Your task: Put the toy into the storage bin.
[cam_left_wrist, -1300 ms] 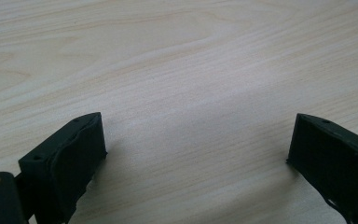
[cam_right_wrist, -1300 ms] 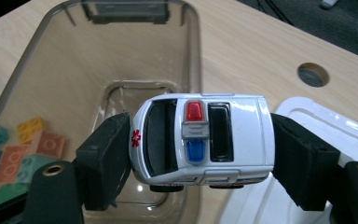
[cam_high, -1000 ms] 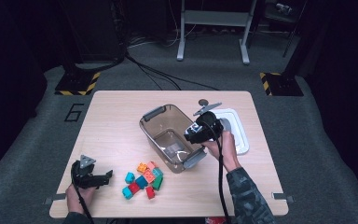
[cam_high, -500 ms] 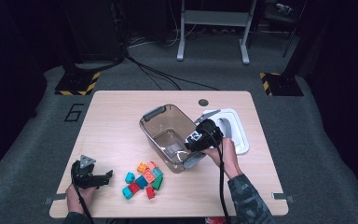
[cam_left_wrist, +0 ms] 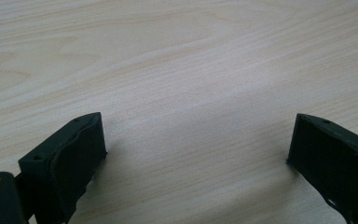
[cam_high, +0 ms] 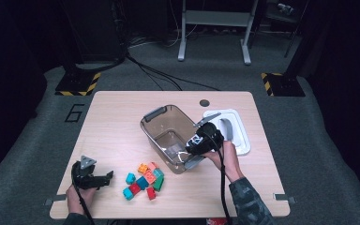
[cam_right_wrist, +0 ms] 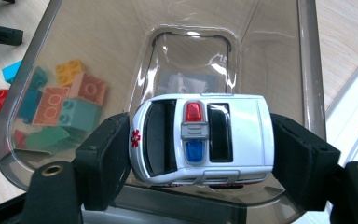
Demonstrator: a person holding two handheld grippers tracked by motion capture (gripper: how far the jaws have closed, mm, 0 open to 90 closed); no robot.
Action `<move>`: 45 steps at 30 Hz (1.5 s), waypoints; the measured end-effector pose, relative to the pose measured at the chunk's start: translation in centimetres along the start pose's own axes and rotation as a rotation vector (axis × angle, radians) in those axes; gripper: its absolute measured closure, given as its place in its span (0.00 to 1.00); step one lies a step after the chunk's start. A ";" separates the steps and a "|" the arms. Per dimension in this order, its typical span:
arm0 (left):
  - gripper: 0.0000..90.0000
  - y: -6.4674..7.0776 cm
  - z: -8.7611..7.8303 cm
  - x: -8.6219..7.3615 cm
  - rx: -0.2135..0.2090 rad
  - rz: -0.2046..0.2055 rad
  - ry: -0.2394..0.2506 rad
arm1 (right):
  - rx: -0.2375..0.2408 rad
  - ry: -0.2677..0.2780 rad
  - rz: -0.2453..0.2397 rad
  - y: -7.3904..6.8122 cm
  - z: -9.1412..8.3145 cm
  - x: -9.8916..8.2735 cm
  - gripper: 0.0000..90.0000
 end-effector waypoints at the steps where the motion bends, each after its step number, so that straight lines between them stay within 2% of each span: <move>1: 0.04 0.0 0.0 0.0 0.000 0.001 0.000 | 0.000 0.000 0.000 0.0 0.0 0.0 0.27; 4: 0.04 0.0 0.0 0.0 0.000 0.000 0.000 | -0.005 -0.001 -0.003 0.0 0.0 0.0 0.26; 8: 0.04 0.0 0.0 0.0 0.001 0.000 0.000 | 0.005 0.037 -0.011 -0.2 -0.7 0.2 0.19; 14: 0.04 0.0 0.0 0.0 0.002 -0.001 0.001 | -0.012 0.109 -0.025 -0.2 -2.4 0.4 0.08; 21: 0.05 0.0 0.0 0.0 0.002 -0.001 0.001 | -0.061 0.166 0.030 0.8 -4.7 -1.3 0.02; 27: 0.04 0.0 0.0 0.0 0.002 -0.001 0.001 | -0.124 0.193 0.103 2.1 -6.0 -4.9 0.00; 32: 0.04 0.0 0.0 0.0 0.001 -0.002 0.001 | -0.187 0.188 0.164 3.1 -5.9 -8.9 0.00; 36: 0.04 0.0 0.0 0.0 -0.001 -0.001 -0.004 | -0.237 0.153 0.222 3.7 -4.6 -12.6 0.00; 37: 0.04 0.0 0.0 0.0 -0.001 -0.001 -0.004 | -0.236 0.149 0.237 3.9 -4.1 -13.5 0.00; 42: 0.04 0.0 0.0 0.0 0.003 -0.002 -0.005 | -0.288 0.108 0.305 4.6 -1.8 -18.0 0.00; 45: 0.04 0.1 0.0 0.0 0.009 -0.014 0.002 | -0.311 0.105 0.316 4.9 -0.9 -19.4 0.00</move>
Point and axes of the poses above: each handheld gripper's, and its own axes: z roughly forward along the jaws, x roughly out of its top, y roughly to its right, the point moved 4 cm from there along z, roughly forward along the jaws, and after that the axes turned 12 degrees about -z, right-handed, at the moved point
